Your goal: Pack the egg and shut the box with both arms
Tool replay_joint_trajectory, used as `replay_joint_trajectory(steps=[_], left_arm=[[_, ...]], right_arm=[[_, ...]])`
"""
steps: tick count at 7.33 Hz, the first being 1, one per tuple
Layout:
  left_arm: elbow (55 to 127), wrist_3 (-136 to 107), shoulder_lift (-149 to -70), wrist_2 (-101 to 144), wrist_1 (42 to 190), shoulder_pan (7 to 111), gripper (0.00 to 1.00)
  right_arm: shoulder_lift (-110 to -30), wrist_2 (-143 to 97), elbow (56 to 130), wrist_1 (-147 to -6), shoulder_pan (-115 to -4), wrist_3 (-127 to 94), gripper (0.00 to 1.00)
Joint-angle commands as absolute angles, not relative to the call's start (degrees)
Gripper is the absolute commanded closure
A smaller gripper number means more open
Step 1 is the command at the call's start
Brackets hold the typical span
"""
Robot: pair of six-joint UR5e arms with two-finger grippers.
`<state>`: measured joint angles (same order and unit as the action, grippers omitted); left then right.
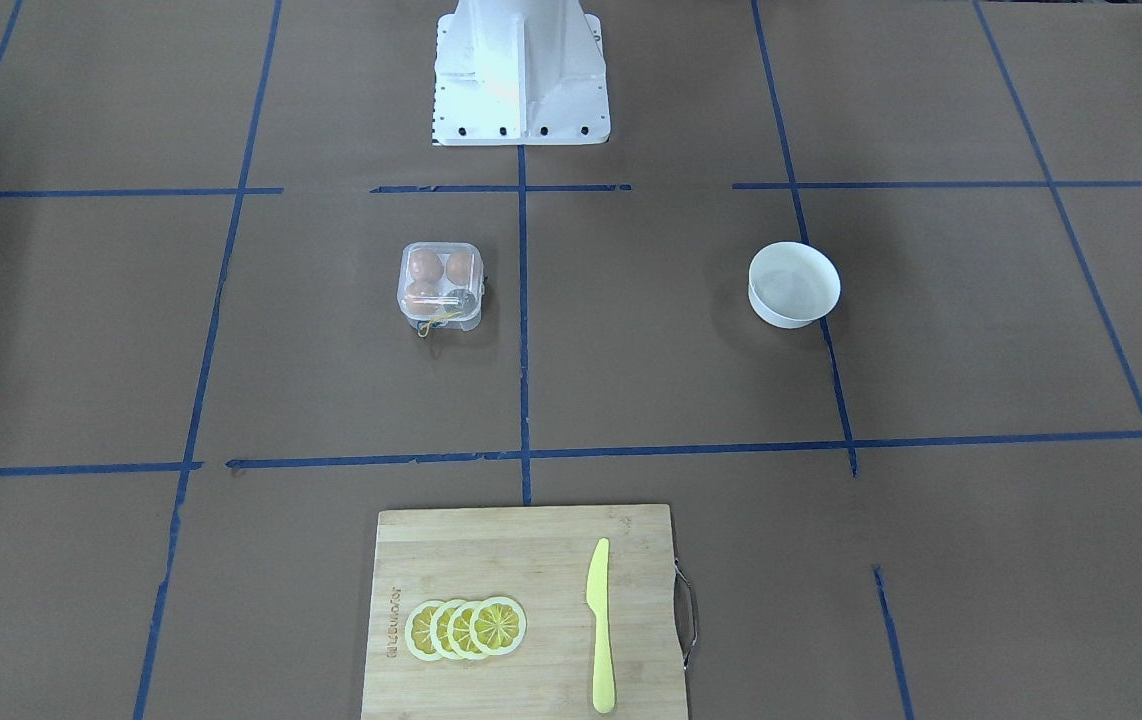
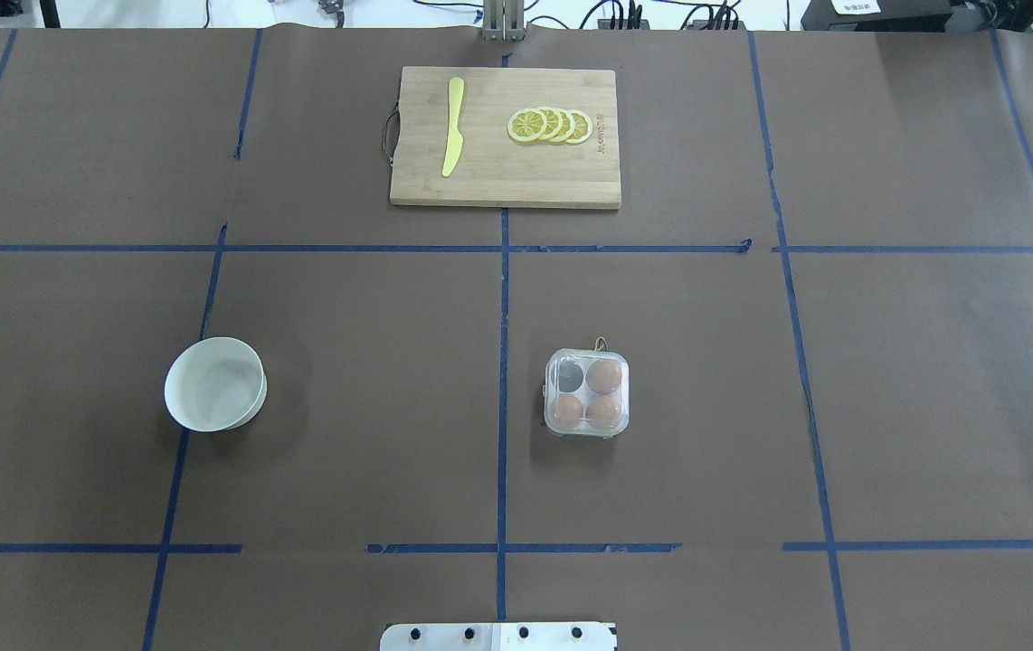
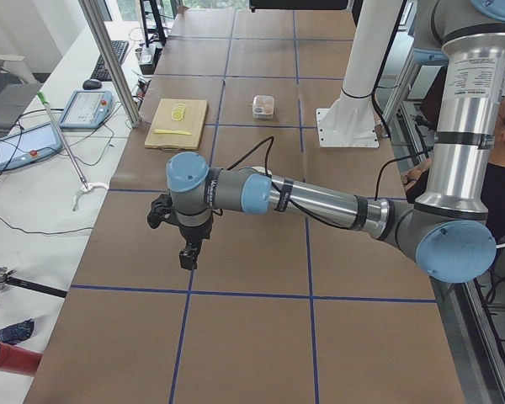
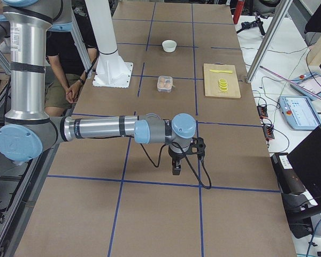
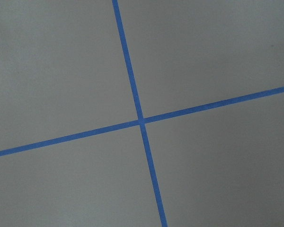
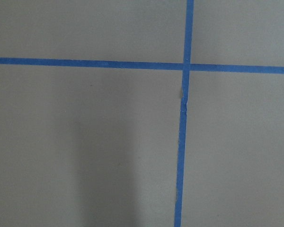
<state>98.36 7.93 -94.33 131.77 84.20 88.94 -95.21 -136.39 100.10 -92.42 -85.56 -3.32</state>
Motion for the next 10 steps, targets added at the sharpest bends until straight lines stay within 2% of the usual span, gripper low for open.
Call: replay_joint_trajectory(steps=[1,3,10], left_arm=[[98.00,7.91,-93.52,131.75,84.20,89.03,0.00],[98.26,8.00,-91.50,131.83,84.20,89.03,0.00],[96.50,8.00,-91.76,132.01,84.46,88.95,0.00]], right_arm=[[-95.97,-137.10,100.20,-92.37,-87.35,-3.34,0.00],[-96.06,-137.28,99.58,-92.37,-87.36,-3.51,0.00],[-96.33,-137.29,100.02,-92.37,-87.71,-3.51,0.00]])
